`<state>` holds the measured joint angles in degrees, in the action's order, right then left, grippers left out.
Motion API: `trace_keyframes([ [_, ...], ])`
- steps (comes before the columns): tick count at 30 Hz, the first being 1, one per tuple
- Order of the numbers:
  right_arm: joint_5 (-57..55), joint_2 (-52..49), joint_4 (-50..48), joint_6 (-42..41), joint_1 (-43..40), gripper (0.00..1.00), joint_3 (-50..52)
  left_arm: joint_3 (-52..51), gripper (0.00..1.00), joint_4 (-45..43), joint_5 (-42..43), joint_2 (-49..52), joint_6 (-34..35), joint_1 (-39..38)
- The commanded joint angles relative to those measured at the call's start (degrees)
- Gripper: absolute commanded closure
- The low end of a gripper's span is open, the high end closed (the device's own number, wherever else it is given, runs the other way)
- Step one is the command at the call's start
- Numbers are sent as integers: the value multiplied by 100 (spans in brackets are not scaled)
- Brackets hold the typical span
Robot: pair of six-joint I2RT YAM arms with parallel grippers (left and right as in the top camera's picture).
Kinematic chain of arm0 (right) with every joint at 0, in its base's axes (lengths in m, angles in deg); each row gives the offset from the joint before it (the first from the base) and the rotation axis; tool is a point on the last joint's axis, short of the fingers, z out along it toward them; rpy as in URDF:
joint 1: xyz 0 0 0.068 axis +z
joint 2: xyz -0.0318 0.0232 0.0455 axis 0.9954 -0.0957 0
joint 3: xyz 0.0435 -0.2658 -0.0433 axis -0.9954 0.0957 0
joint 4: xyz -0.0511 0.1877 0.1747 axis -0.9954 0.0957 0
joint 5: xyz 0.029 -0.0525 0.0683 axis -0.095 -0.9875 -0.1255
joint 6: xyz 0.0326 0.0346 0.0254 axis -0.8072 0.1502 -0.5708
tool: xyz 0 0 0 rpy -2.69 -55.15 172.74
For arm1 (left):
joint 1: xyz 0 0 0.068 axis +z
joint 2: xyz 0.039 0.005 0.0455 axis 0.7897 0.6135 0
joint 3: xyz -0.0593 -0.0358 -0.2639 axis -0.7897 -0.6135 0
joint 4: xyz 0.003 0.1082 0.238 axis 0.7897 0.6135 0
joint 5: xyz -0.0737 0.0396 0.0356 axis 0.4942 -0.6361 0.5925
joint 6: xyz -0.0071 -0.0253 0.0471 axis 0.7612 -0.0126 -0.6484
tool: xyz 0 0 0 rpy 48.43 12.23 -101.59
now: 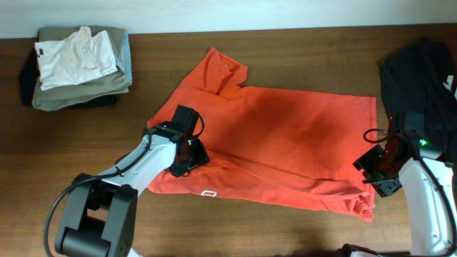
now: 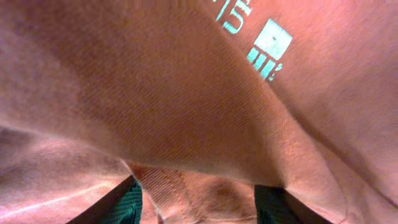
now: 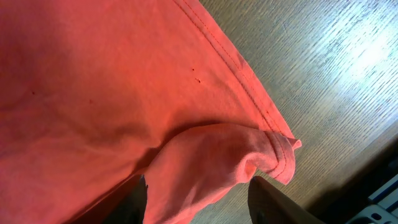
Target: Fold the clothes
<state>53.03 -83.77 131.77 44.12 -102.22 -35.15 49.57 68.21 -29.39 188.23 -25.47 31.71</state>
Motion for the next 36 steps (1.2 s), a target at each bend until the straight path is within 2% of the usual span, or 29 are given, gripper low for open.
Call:
trace_keyframes([
  [1, -11, -33, 4, -20, -31, 44, 46, -20, 68, -146, -61, 35, -26, 42],
  [2, -11, -33, 2, -22, -31, 44, 85, -20, 75, -208, -63, 35, -26, 42],
  [3, -11, -33, 0, -22, -31, 44, 118, -20, 76, -262, -63, 35, -26, 42],
  [7, -7, -33, 4, -20, -28, 44, 127, -20, 77, -422, -37, 35, -22, 42],
  [12, 264, -160, 52, 278, -24, 48, 127, 46, 80, -1132, -42, 35, -24, 42],
  [18, 339, -579, 92, 278, -24, 48, 127, 46, 79, -1834, -114, 35, -24, 42],
  [22, 402, -841, 96, 428, -24, 47, 127, 46, 79, -2135, -472, 35, -26, 42],
  [23, 404, -866, 98, 428, -24, 48, 127, 46, 71, -2079, -490, 35, -28, 42],
  [24, 402, -866, 94, 428, -26, 48, 127, 57, 40, -1967, -490, 28, -39, 42],
  [25, 402, -866, 87, 428, -26, 47, 127, 114, 30, -1731, -490, -4, -164, 42],
  [27, 400, -866, 17, 431, -26, 46, 127, 380, 30, -949, -494, -365, -597, 48],
  [32, 402, -866, -76, 426, -24, 46, 127, 575, 26, 704, -332, -929, -608, 17],
  [36, 433, -866, -125, 426, -26, 46, 127, 444, 26, 992, 90, -682, -603, 7],
])
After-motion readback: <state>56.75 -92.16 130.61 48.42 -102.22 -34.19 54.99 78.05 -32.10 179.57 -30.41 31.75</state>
